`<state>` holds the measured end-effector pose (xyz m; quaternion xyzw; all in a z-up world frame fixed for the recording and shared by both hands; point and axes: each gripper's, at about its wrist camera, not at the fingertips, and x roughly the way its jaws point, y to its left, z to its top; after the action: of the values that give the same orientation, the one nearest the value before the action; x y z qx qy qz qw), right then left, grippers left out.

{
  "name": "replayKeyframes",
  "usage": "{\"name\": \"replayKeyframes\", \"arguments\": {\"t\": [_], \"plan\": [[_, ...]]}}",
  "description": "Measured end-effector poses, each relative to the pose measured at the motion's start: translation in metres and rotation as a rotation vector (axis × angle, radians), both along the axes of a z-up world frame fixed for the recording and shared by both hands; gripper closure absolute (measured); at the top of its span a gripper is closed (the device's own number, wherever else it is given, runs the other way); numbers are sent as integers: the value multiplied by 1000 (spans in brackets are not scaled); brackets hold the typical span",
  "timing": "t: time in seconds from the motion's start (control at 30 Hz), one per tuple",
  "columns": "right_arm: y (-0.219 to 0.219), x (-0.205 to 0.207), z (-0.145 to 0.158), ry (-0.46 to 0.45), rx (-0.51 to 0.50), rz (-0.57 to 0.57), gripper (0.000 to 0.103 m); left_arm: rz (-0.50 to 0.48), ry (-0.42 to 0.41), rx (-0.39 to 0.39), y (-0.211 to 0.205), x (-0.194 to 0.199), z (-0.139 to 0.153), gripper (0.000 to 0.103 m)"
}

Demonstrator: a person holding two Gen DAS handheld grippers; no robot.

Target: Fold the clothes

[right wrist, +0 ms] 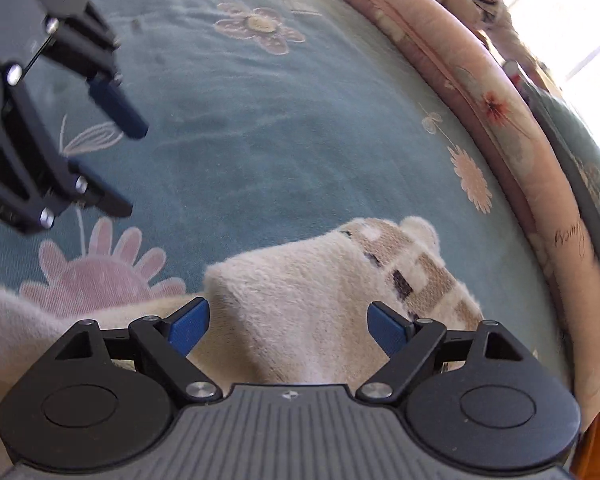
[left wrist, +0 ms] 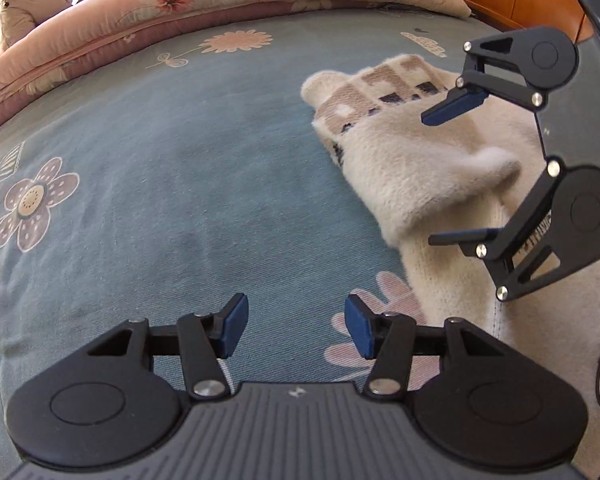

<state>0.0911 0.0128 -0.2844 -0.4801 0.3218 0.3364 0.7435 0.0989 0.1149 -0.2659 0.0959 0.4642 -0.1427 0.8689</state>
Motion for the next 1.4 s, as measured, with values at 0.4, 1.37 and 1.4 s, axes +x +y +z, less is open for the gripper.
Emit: {"name": "replayKeyframes", "arguments": {"t": [0.4,1.37,1.4], "plan": [[4,-9,-6,-123,-251,156,37,71,21,-40,28,-27,-9,49],[-204,68,12,200,258,-1118,95,-214,-18,-78,-71,21,-1,47],[-216,67,6,235,266,-1175,95,-231,-21,-82,-77,23,-1,46]]}}
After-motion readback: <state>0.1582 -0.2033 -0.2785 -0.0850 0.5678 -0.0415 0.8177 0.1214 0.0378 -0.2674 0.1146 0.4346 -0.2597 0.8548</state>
